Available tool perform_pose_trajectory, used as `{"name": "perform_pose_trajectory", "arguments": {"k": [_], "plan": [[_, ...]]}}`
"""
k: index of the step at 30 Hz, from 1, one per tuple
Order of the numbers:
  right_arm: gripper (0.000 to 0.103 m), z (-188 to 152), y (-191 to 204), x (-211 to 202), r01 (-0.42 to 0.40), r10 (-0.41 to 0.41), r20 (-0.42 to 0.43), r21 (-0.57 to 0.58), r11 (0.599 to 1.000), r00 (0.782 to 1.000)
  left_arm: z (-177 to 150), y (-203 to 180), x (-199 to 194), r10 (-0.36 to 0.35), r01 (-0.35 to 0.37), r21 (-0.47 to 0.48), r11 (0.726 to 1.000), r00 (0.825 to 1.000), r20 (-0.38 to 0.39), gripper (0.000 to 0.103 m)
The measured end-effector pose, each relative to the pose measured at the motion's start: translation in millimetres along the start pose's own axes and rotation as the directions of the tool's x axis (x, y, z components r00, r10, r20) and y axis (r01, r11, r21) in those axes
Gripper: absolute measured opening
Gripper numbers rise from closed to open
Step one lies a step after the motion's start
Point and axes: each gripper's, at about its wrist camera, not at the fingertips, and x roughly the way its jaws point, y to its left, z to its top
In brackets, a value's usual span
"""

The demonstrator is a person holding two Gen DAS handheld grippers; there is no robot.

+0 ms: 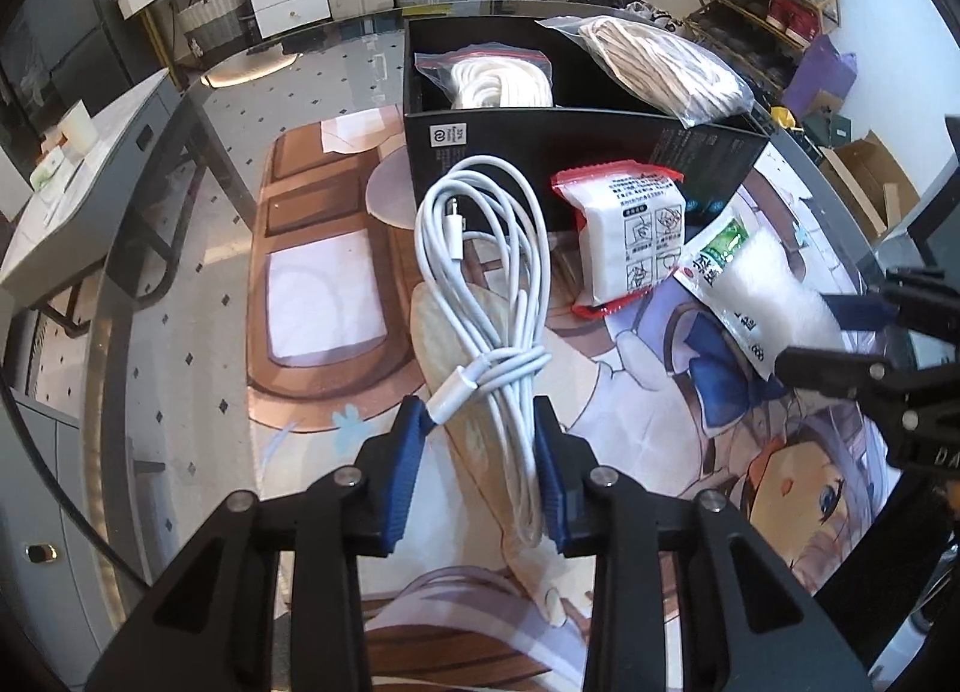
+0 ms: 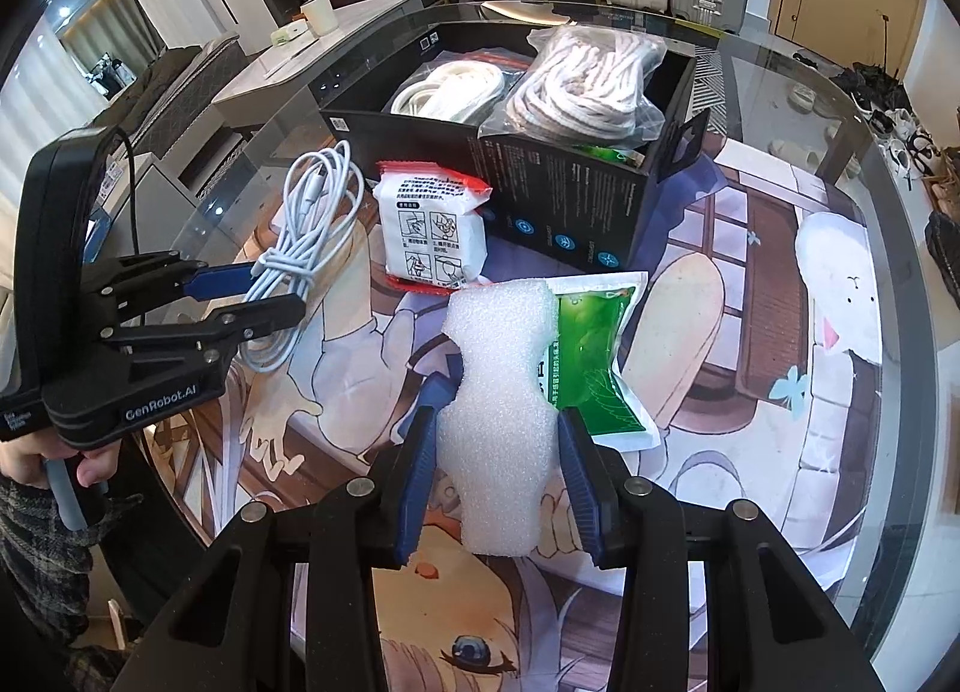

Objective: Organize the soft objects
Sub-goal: 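Lift and carry the cable with left tool into the box while right tool carries the foam there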

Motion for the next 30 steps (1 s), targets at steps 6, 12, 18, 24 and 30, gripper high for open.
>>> {"name": "perform_pose_trajectory", "arguments": {"k": [6, 12, 18, 24, 30], "plan": [[0.041, 3, 0, -4, 0.0, 0.0, 0.008, 0.004, 1.0, 1.0, 0, 0, -10, 0.008, -0.008, 0.03, 1.0, 1.0, 0.02, 0.033], [0.041, 12, 6, -11, -0.009, 0.009, 0.021, -0.014, 1.0, 1.0, 5, 3, -19, -0.005, 0.004, 0.041, 0.999, 0.999, 0.032, 0.033], [0.041, 21, 12, -17, -0.015, 0.016, 0.037, -0.028, 0.999, 0.999, 8, 10, -28, -0.001, -0.001, 0.047, 0.999, 0.999, 0.052, 0.033], [0.041, 33, 15, -24, -0.019, 0.02, 0.054, -0.037, 0.999, 0.998, 16, 14, -34, 0.002, -0.006, 0.053, 0.999, 0.998, 0.064, 0.033], [0.041, 47, 12, -34, -0.019, 0.021, 0.077, -0.032, 0.999, 0.997, 25, 13, -42, 0.005, -0.01, 0.063, 0.998, 0.997, 0.079, 0.033]]}}
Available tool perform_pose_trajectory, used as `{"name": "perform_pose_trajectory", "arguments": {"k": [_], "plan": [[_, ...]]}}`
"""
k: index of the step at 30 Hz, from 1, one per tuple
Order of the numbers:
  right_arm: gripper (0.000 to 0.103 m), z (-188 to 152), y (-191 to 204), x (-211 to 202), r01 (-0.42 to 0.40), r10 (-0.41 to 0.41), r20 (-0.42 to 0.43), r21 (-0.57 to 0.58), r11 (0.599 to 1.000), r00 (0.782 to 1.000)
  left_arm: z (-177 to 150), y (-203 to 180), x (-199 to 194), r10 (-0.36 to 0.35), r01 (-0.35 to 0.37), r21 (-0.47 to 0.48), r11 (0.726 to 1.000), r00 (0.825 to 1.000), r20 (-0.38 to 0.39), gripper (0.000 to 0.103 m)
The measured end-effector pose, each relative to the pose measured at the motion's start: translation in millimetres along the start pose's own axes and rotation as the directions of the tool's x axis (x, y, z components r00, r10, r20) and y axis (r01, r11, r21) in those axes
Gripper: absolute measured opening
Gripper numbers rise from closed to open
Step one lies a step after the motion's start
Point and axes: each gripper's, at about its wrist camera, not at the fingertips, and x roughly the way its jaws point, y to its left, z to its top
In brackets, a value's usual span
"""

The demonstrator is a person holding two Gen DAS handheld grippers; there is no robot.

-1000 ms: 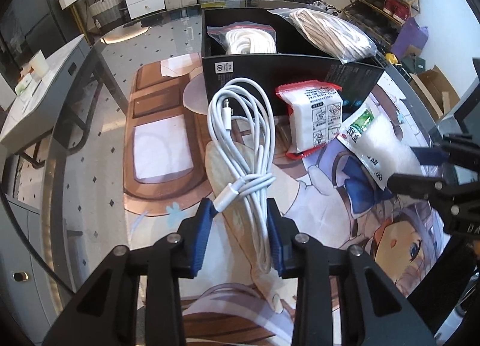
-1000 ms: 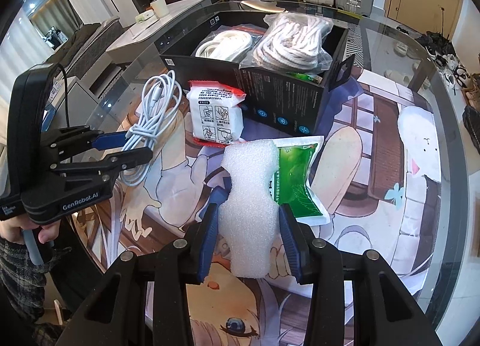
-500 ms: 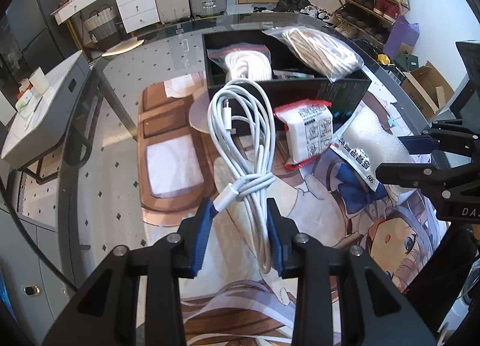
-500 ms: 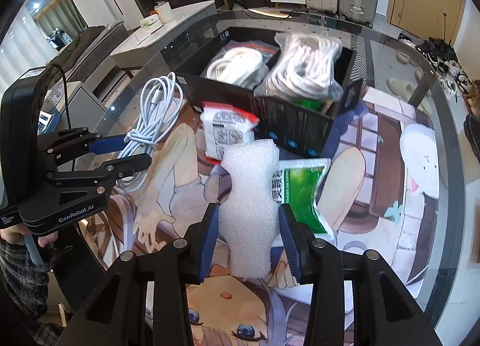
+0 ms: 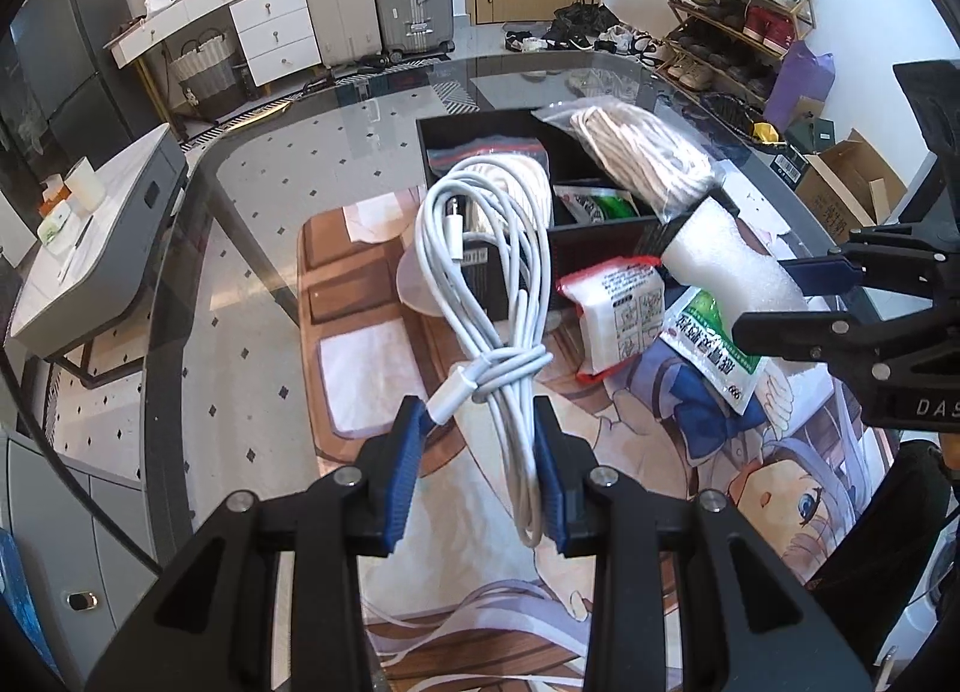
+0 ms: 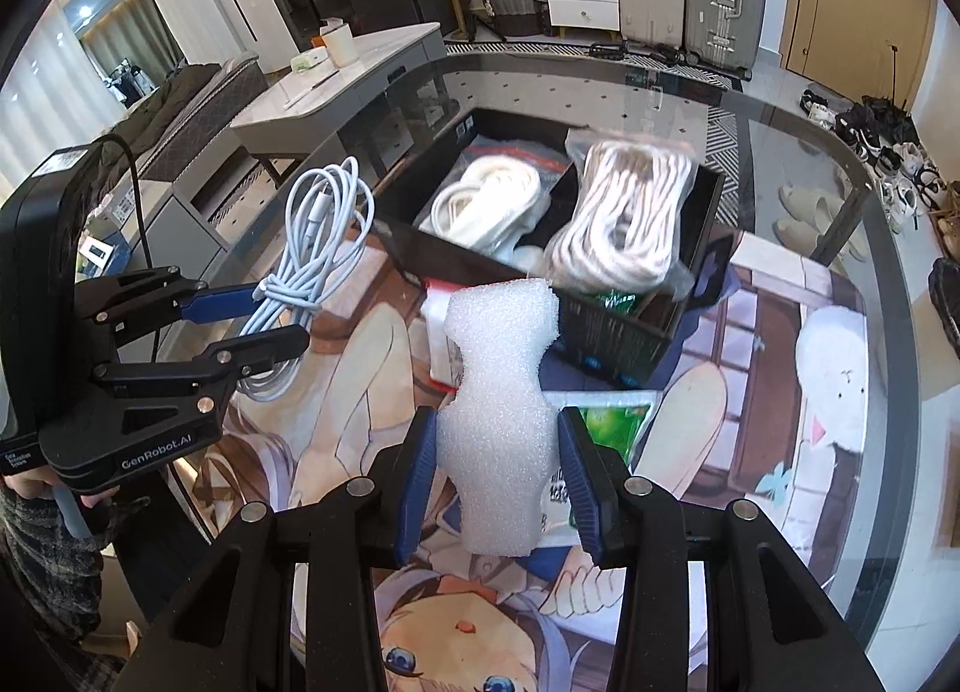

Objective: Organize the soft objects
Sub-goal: 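Lift and carry the cable with left tool into the box while right tool carries the foam there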

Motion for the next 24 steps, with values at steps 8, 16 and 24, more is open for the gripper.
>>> {"name": "perform_pose_trajectory", "arguments": {"k": [8, 16, 24], "plan": [[0.041, 15, -7, -14, -0.015, 0.015, 0.037, 0.016, 1.0, 0.999, 14, 0, -8, -0.006, 0.006, 0.005, 1.0, 1.0, 0.015, 0.033], [0.041, 29, -15, -24, -0.024, 0.022, 0.065, 0.034, 0.999, 0.998, 28, -2, -9, -0.024, 0.024, 0.004, 1.0, 0.999, 0.021, 0.033], [0.041, 46, -19, -25, -0.043, 0.039, 0.079, 0.053, 0.998, 0.996, 45, -2, -6, -0.04, 0.04, 0.011, 0.999, 0.999, 0.025, 0.033]]}}
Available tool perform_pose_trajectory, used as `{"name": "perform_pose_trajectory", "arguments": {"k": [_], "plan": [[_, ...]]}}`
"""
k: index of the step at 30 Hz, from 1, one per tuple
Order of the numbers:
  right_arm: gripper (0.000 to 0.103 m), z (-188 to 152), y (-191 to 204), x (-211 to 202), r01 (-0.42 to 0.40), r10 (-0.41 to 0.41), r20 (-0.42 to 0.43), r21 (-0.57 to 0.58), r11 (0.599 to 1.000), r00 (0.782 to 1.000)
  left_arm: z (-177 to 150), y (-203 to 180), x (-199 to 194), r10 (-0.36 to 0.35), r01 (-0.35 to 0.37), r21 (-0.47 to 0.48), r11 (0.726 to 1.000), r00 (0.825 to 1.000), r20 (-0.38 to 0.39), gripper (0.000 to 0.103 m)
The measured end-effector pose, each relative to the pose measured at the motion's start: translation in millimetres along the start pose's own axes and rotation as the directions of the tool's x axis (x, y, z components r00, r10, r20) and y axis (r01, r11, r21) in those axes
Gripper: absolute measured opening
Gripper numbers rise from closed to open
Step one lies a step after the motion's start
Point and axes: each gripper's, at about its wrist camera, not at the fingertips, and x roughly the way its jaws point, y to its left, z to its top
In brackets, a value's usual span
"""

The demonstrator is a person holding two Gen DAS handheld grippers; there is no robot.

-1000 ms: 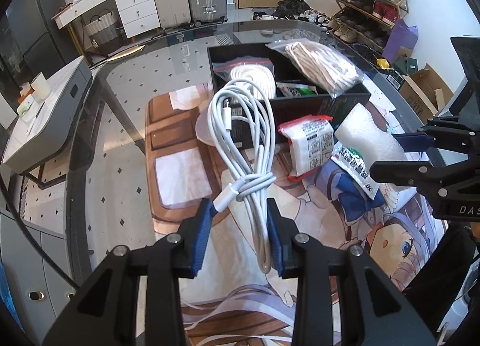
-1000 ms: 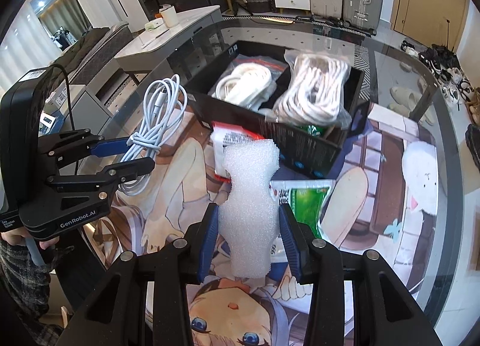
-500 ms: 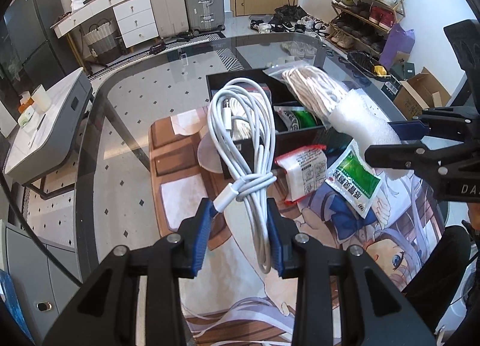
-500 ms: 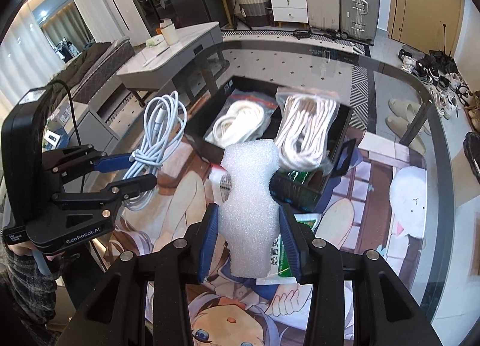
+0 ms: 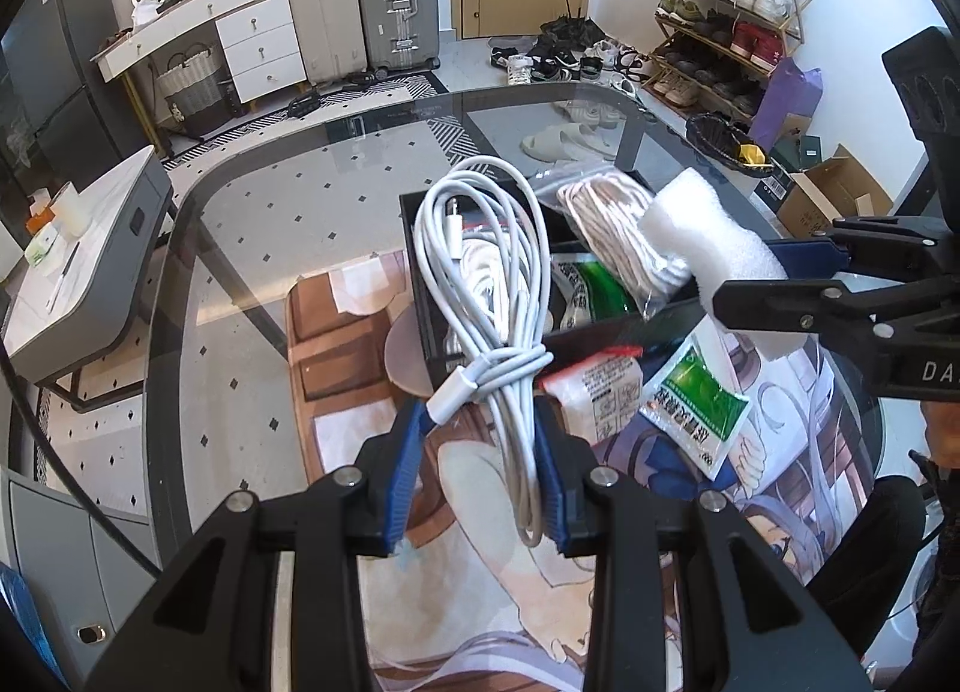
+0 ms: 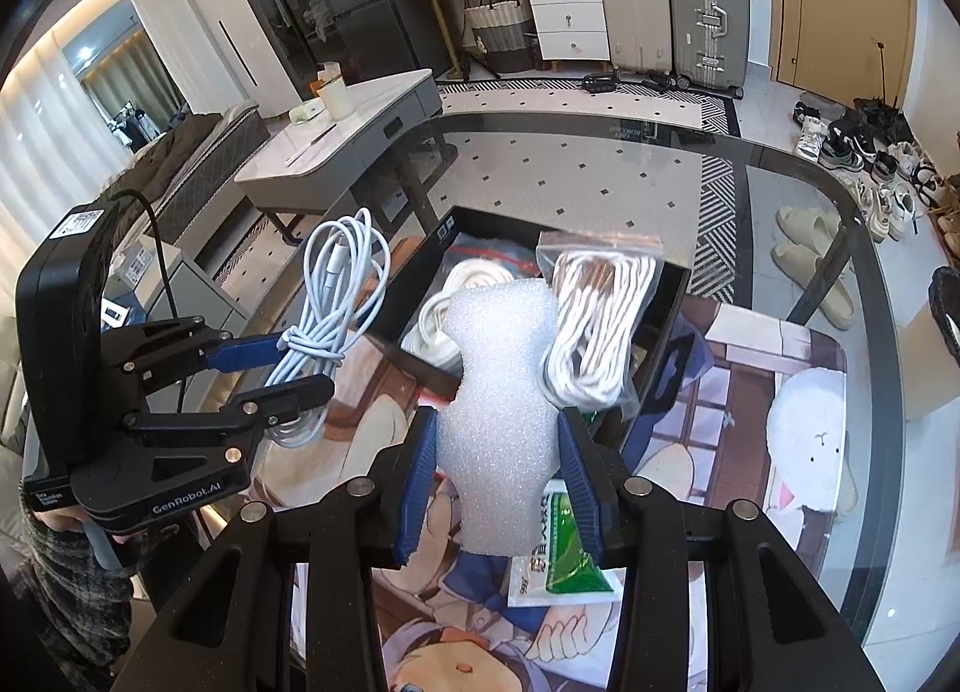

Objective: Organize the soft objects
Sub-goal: 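Lift and carry the cable with left tool into the box while right tool carries the foam there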

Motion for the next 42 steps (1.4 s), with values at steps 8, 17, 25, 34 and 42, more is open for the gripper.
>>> {"name": "perform_pose_trajectory", "arguments": {"k": [8, 17, 25, 34, 42], "plan": [[0.041, 18, 0, 7, -0.011, 0.011, 0.008, 0.007, 1.0, 1.0, 17, -1, 6, -0.001, 0.001, 0.011, 1.0, 1.0, -0.003, 0.033], [0.041, 36, -4, 16, -0.022, 0.022, 0.016, 0.023, 0.999, 1.0, 33, 1, 16, -0.01, 0.01, 0.011, 1.0, 1.0, -0.007, 0.033], [0.041, 54, -10, 31, -0.044, 0.043, 0.016, 0.046, 0.998, 0.999, 48, -2, 27, -0.038, 0.038, 0.002, 0.999, 0.999, -0.012, 0.033], [0.041, 61, -14, 44, -0.057, 0.057, 0.01, 0.067, 0.996, 0.998, 60, 4, 38, -0.052, 0.051, -0.015, 0.999, 0.998, -0.024, 0.033], [0.041, 69, -19, 67, -0.059, 0.062, -0.034, 0.078, 0.995, 0.997, 61, 12, 57, -0.063, 0.06, -0.049, 0.997, 0.997, -0.055, 0.033]]}}
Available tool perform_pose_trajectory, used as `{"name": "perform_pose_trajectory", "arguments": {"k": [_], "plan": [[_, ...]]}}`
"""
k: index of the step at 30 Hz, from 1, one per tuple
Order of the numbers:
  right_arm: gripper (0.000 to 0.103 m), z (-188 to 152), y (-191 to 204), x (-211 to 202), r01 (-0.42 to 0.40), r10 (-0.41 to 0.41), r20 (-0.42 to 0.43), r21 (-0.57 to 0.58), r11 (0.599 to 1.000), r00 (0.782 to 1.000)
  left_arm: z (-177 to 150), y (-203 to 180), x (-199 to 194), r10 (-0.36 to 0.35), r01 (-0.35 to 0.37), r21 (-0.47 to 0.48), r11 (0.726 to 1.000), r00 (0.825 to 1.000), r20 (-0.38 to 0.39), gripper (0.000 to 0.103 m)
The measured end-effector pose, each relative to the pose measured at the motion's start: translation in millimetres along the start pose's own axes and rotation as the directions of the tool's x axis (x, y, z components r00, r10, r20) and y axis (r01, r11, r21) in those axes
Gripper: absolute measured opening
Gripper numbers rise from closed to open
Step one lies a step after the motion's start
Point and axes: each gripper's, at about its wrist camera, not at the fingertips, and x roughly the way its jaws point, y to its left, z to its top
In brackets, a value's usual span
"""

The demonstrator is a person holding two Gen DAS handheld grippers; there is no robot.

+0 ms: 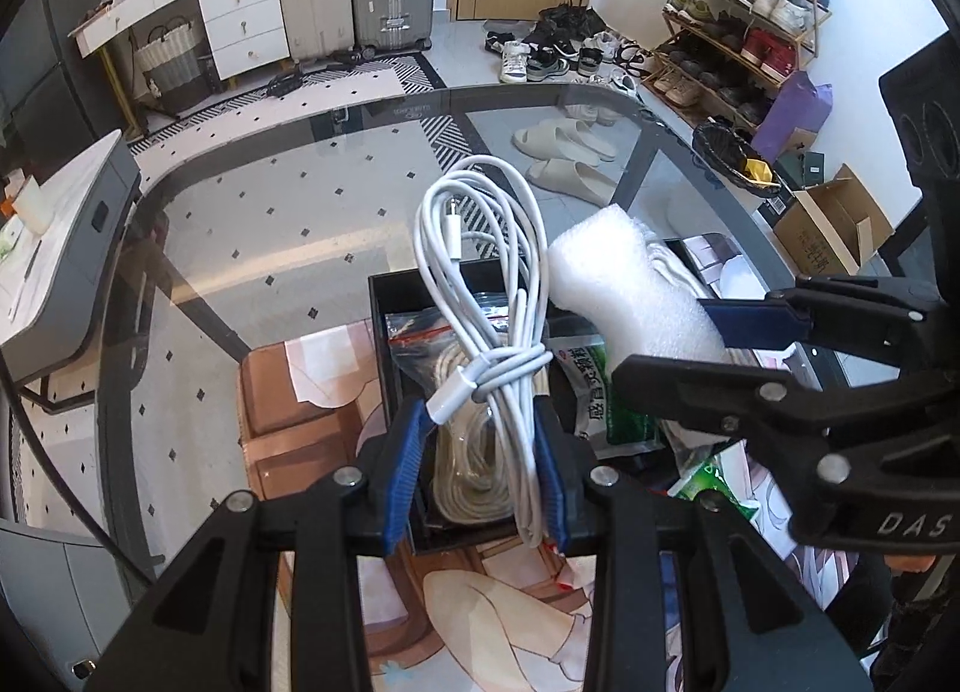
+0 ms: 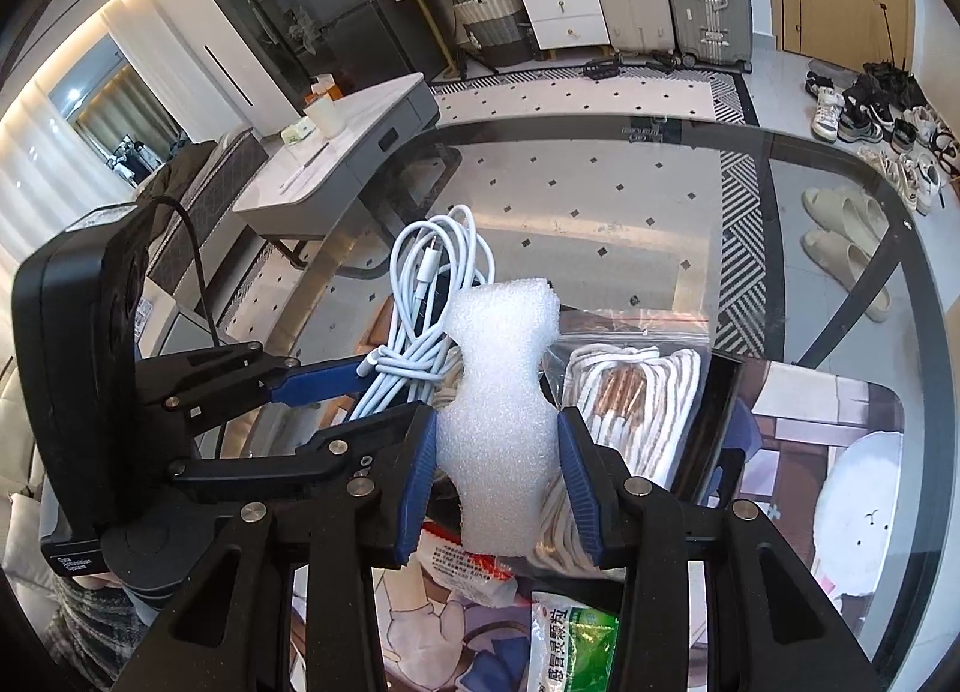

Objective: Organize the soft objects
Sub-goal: 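Lift and carry the cable with left tool into the box while right tool carries the foam there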

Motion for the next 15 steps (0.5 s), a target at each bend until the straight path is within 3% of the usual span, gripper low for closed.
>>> {"name": "perform_pose_trajectory", "arguments": {"k": [7, 15], "plan": [[0.041, 4, 0, 23, 0.003, -0.003, -0.044, 0.004, 1.0, 0.999, 1, 4, 15, 0.006, -0.006, -0.009, 1.0, 1.0, -0.031, 0.034], [0.041, -3, -16, 47, -0.008, 0.011, -0.082, 0.047, 0.999, 0.997, -2, -11, 19, 0.068, -0.067, 0.067, 0.996, 0.998, -0.019, 0.033]]}}
